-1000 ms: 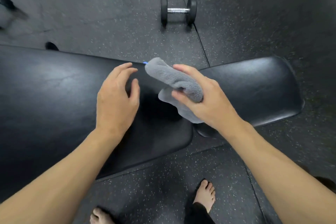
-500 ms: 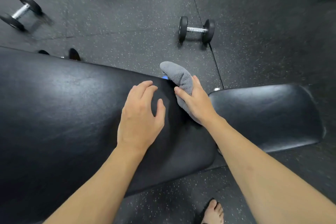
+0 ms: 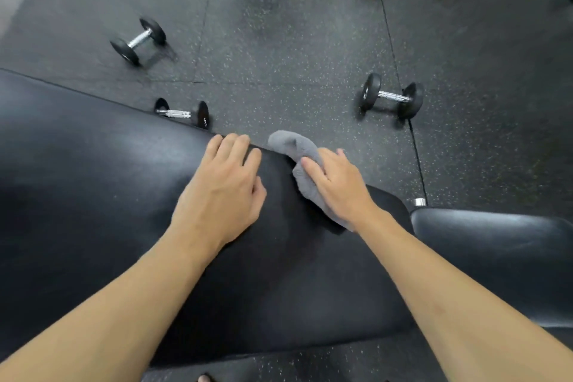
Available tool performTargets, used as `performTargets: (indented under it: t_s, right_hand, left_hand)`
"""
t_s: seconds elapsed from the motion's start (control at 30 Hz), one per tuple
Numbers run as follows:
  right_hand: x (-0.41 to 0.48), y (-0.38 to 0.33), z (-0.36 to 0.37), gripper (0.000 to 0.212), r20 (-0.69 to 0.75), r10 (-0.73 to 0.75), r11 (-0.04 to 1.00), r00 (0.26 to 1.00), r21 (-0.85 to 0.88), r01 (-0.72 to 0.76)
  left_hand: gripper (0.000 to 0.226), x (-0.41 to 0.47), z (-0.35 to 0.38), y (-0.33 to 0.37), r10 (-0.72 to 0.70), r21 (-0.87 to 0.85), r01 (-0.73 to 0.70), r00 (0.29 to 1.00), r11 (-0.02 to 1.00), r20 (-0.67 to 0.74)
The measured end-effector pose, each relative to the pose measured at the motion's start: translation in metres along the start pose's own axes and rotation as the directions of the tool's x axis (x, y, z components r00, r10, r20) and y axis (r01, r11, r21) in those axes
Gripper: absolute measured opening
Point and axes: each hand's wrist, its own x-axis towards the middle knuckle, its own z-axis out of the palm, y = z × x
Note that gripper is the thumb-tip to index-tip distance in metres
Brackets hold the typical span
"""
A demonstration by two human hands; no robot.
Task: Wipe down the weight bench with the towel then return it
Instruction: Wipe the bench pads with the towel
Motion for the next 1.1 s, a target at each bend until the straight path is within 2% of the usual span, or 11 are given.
performTargets:
  t_s: [0.17,0.27,0.4,0.5,0.6,0.7,0.77,0.83,0.9,1.0,1.1]
  right_hand:
    - [-0.014,0.071,-0.030,0.029,-0.035,0.362,0.932,0.932,0.045,-0.360]
    - [-0.010,0.054,-0.021,0.026,-0.057,0.373,0.928,0.926,0.022,-0.372]
    - [-0.001,-0.029,0.003,0.025,-0.073,0.275,0.961,0.959,0.021,-0.274]
    - [0.005,-0.113,0.023,0.030,-0.048,0.192,0.980,0.980,0.065,-0.189]
    - [0.014,-0.217,0.053,0.025,-0.038,-0.041,0.993,0.998,0.106,0.045]
    - [0.024,-0.314,0.084,0.035,-0.025,-0.329,0.928,0.944,0.176,0.328]
    - [0.031,-0.341,0.089,0.037,-0.011,-0.385,0.914,0.923,0.135,0.383]
    - [0.034,-0.331,0.083,0.035,0.043,-0.335,0.940,0.941,0.088,0.330]
    - [0.034,-0.302,0.070,0.032,0.087,-0.166,0.986,0.982,0.034,0.163]
    - [0.030,-0.258,0.053,0.029,0.062,0.099,0.995,0.993,0.000,-0.099]
    - [0.023,-0.245,0.049,0.023,0.014,0.208,0.976,0.978,0.059,-0.209]
  left_hand:
    - [0.028,0.001,0.001,-0.005,-0.002,-0.130,0.000,1.000,0.992,-0.010]
    - [0.023,-0.001,0.000,-0.006,-0.061,-0.315,0.051,0.998,0.948,-0.020]
    - [0.021,-0.011,-0.026,-0.028,-0.185,-0.563,0.143,0.983,0.814,-0.018]
    - [0.019,-0.029,-0.063,-0.080,-0.189,-0.471,0.142,0.981,0.870,-0.054]
    - [0.021,-0.056,-0.106,-0.159,-0.210,-0.271,0.171,0.970,0.947,-0.123]
    - [0.031,-0.088,-0.137,-0.238,-0.227,-0.023,0.226,0.964,0.974,-0.140]
    - [0.036,-0.102,-0.146,-0.264,-0.216,0.052,0.224,0.968,0.973,-0.130]
    - [0.037,-0.105,-0.146,-0.265,-0.205,0.067,0.215,0.970,0.974,-0.134]
    - [0.033,-0.102,-0.144,-0.262,-0.212,0.053,0.222,0.966,0.974,-0.150]
    - [0.035,-0.102,-0.142,-0.262,-0.206,-0.010,0.207,0.965,0.978,-0.164]
    - [0.033,-0.104,-0.141,-0.264,-0.210,-0.022,0.209,0.965,0.978,-0.156]
